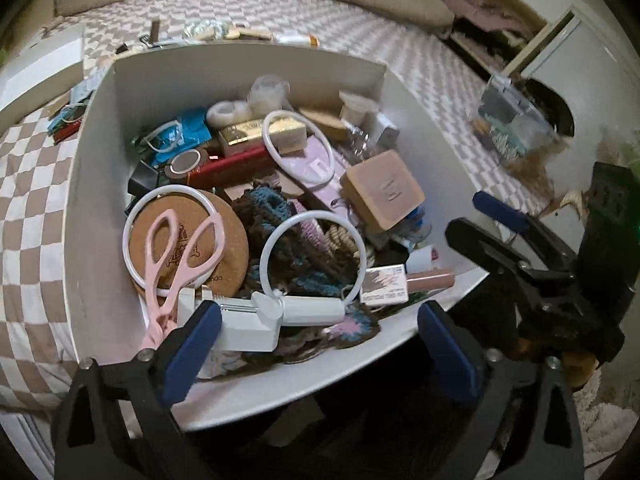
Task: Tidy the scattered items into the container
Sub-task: 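Lift both tools up out of the white storage box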
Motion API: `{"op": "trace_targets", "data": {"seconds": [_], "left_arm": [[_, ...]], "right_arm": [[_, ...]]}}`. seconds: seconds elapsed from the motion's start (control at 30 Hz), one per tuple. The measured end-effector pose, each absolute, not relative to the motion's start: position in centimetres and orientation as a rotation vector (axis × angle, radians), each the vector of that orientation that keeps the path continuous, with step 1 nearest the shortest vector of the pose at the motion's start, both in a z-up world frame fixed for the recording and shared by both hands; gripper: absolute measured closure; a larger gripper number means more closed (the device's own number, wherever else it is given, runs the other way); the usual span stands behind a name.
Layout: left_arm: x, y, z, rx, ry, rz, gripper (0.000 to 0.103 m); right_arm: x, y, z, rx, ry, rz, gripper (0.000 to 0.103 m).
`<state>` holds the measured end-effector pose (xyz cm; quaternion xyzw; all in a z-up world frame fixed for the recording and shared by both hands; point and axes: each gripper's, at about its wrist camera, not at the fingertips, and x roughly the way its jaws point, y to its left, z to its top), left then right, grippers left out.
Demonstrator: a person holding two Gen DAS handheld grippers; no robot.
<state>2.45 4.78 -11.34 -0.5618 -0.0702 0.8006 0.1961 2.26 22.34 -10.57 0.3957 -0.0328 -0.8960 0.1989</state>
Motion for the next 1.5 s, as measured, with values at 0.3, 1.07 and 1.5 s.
{"op": "trace_targets", "data": {"seconds": [0.3, 1.07, 1.5], "left_arm": [[2.5, 5.0, -11.9, -1.587, -0.204, 2.256, 0.002], [4.6, 4.7, -7.2, -1.303, -0.095, 2.581, 0.0], [5.9, 2.6, -6.4, -1.161, -0.205, 2.766, 0.0]], "right_arm": [[2.1, 22.3, -10.6, 1.114, -0.096, -2.503, 0.008], [3.6, 21.8, -7.7, 0.991, -0.092, -2.544, 0.008], [4.7, 21.9, -6.8, 0.917, -0.015, -2.649, 0.0]]}}
